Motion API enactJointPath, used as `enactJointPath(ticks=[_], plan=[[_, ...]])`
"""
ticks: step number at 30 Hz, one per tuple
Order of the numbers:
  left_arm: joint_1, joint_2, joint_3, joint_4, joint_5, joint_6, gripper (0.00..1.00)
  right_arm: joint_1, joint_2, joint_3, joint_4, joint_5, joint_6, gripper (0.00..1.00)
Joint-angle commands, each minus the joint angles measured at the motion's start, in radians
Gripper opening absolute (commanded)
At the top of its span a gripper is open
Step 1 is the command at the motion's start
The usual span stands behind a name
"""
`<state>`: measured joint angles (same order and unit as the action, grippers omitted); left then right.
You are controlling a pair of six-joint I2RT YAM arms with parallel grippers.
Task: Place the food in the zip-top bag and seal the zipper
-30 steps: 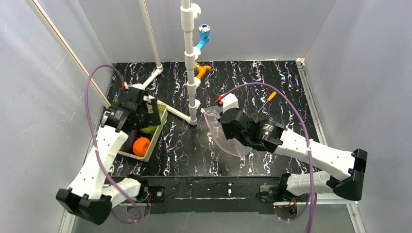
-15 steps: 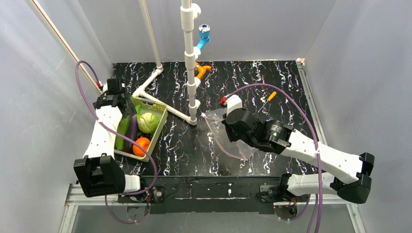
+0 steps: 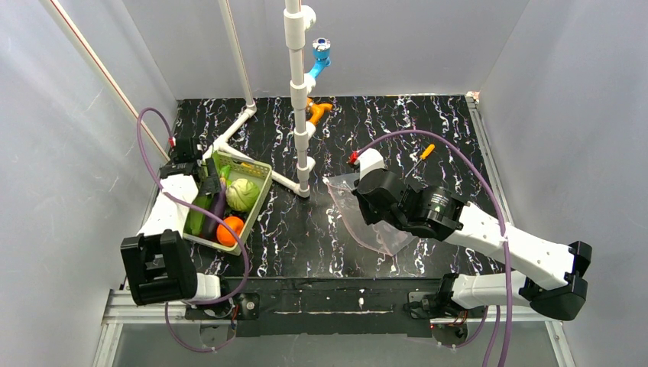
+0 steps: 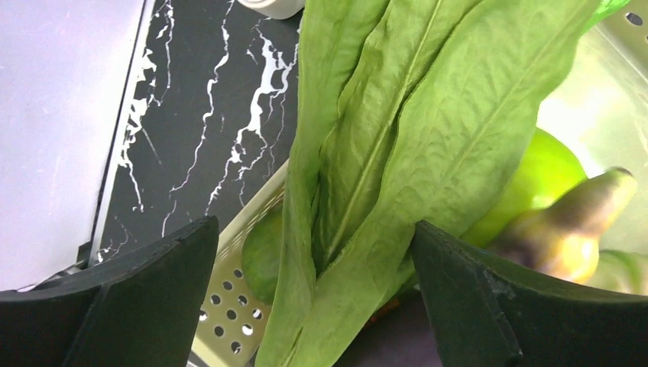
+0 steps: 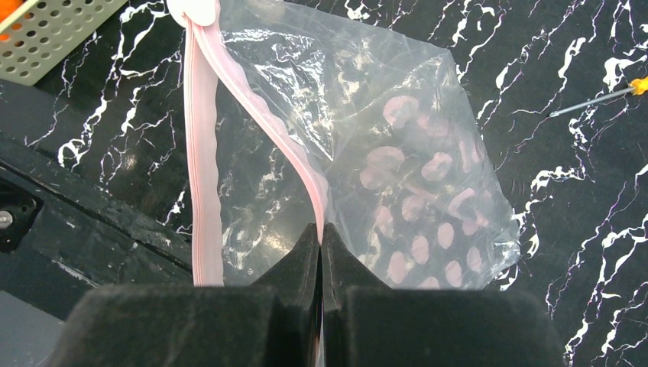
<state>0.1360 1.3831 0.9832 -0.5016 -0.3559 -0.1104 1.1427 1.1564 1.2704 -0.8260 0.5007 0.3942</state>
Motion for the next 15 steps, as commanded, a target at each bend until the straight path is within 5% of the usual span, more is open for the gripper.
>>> enactJointPath(ticks=[1, 7, 10, 15], plan=[[-0.001, 0.084, 0.014, -0.026, 0.062, 0.003, 0.86, -0.002, 0.013, 0.061, -0.008, -0.002, 0.028, 0.01], [0.003, 0.021, -0.004, -0.035, 0.097, 0.022, 0.67, -0.002, 0.024, 0.085, -0.014, -0.010, 0.037, 0.01], [0.003, -0.033, -0.030, -0.050, 0.101, 0.017, 0.39, -0.002, 0.023, 0.096, -0.013, 0.000, 0.033, 0.01], [0.003, -0.104, -0.019, -0.077, 0.076, 0.022, 0.24, -0.001, 0.013, 0.096, 0.003, -0.008, 0.031, 0.01]])
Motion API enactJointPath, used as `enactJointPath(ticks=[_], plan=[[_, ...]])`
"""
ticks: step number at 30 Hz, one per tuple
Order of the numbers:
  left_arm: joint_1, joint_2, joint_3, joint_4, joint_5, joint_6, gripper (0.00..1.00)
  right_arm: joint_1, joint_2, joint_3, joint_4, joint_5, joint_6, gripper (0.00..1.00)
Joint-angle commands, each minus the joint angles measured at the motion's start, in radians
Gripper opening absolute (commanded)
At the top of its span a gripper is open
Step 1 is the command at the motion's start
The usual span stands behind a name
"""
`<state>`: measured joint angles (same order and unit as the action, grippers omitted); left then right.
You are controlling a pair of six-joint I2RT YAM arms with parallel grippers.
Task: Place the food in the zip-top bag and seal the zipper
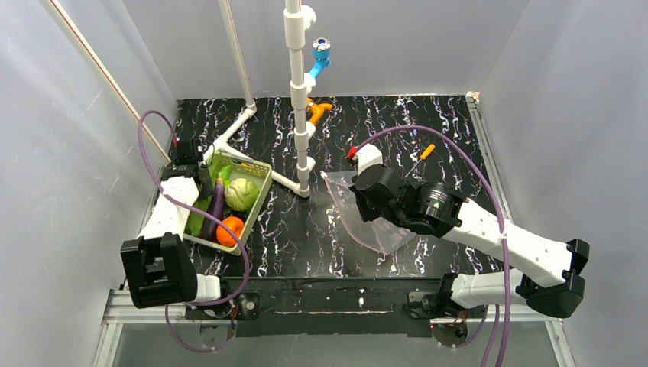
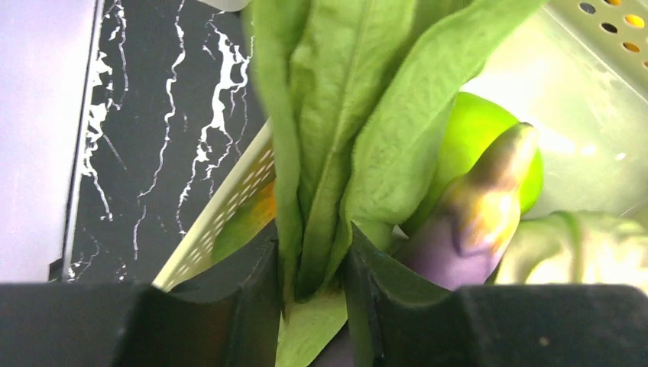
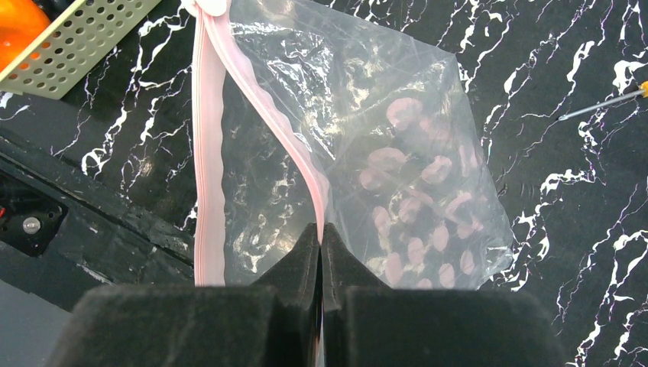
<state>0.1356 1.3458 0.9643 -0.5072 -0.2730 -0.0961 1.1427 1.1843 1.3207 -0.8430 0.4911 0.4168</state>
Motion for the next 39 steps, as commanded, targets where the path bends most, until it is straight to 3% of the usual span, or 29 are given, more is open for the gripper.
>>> enactJointPath(ticks=[1, 6, 16, 20, 23, 24, 26, 29, 31, 34, 39], plan=[[0.003, -0.077, 0.009, -0.084, -0.009, 0.004, 0.19, -0.001, -0.016, 0.046, 0.022, 0.000, 0.008, 0.01], [0.004, -0.167, 0.098, -0.195, 0.007, -0.049, 0.00, -0.001, -0.003, 0.057, 0.024, -0.018, 0.010, 0.01], [0.004, -0.422, 0.306, -0.305, 0.123, -0.159, 0.00, -0.015, 0.063, 0.144, 0.029, -0.125, 0.049, 0.01], [0.004, -0.473, 0.377, -0.296, 0.329, -0.242, 0.00, -0.072, 0.080, 0.186, 0.015, -0.237, 0.085, 0.01], [0.003, -0.559, 0.319, -0.098, 0.606, -0.379, 0.00, -0.138, 0.076, 0.192, 0.024, -0.374, 0.118, 0.01], [0.003, -0.591, 0.274, 0.026, 0.740, -0.463, 0.00, -0.153, 0.075, 0.194, 0.024, -0.409, 0.129, 0.01], [0.002, -0.624, 0.159, 0.431, 0.935, -0.690, 0.00, -0.172, 0.074, 0.198, 0.024, -0.462, 0.143, 0.01], [-0.005, -0.622, -0.009, 1.031, 1.023, -1.104, 0.00, -0.191, 0.073, 0.208, 0.022, -0.501, 0.154, 0.01], [-0.032, -0.616, -0.059, 1.237, 0.991, -1.208, 0.00, -0.203, 0.074, 0.217, 0.023, -0.543, 0.163, 0.01], [-0.198, -0.613, -0.095, 1.325, 0.911, -1.184, 0.00, -0.219, 0.074, 0.219, 0.044, -0.602, 0.182, 0.01], [-0.627, -0.585, -0.102, 1.322, 0.765, -0.885, 0.00, -0.249, 0.074, 0.225, 0.084, -0.668, 0.227, 0.01]])
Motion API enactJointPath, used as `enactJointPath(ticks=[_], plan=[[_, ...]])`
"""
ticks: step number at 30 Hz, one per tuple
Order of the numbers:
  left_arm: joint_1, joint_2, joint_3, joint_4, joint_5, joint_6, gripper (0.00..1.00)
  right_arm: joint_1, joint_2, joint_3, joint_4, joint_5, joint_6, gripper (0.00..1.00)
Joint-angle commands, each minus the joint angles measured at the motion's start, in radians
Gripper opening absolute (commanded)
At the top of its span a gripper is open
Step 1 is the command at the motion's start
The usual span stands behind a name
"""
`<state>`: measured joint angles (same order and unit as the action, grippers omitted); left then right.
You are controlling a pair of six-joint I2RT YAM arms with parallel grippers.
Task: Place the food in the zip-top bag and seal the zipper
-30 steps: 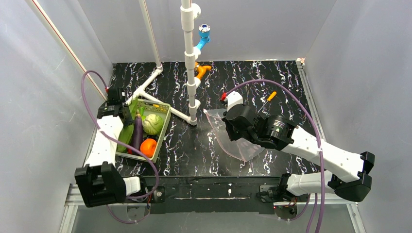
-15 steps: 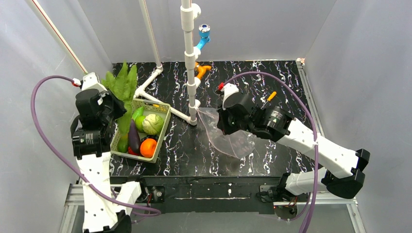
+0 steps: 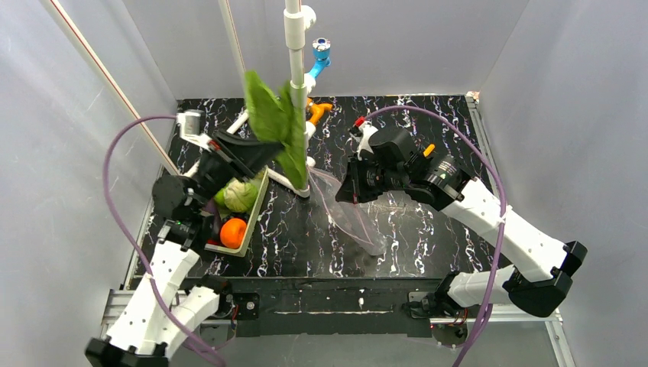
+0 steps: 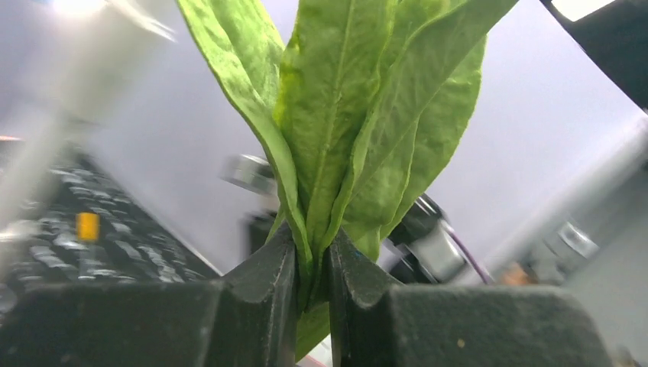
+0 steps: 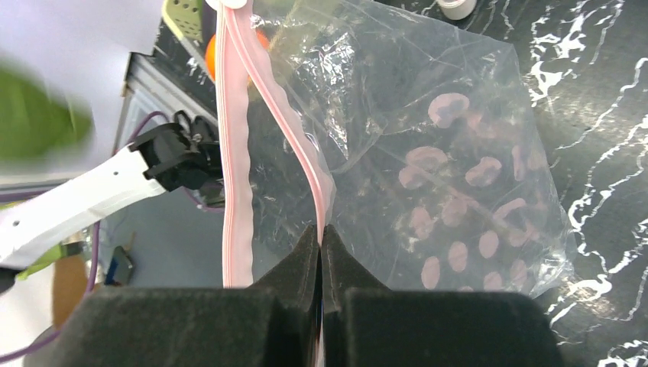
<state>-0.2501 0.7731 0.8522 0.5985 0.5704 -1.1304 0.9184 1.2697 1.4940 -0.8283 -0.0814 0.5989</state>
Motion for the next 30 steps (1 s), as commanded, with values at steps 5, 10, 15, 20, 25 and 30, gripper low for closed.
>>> enactJointPath(ticks=[5, 10, 15, 20, 25, 30], plan=[[-0.479, 0.048, -0.033, 0.311, -0.182, 0.359, 0.00, -0.070, -0.011, 0.050, 0.074, -0.163, 0.080, 0.01], [-0.583, 0.166, -0.031, 0.379, -0.181, 0.419, 0.00, -0.117, -0.034, 0.027, 0.098, -0.245, 0.105, 0.01], [-0.600, 0.210, -0.055, 0.420, -0.205, 0.443, 0.00, -0.138, -0.056, 0.026, 0.097, -0.258, 0.107, 0.01], [-0.603, 0.180, -0.092, 0.348, -0.231, 0.490, 0.00, -0.147, -0.071, 0.026, 0.097, -0.254, 0.101, 0.01], [-0.608, 0.091, -0.133, 0.133, -0.279, 0.574, 0.00, -0.150, -0.079, 0.028, 0.086, -0.238, 0.083, 0.01], [-0.615, 0.087, -0.107, -0.046, -0.268, 0.594, 0.00, -0.153, -0.068, 0.032, 0.089, -0.262, 0.080, 0.01]])
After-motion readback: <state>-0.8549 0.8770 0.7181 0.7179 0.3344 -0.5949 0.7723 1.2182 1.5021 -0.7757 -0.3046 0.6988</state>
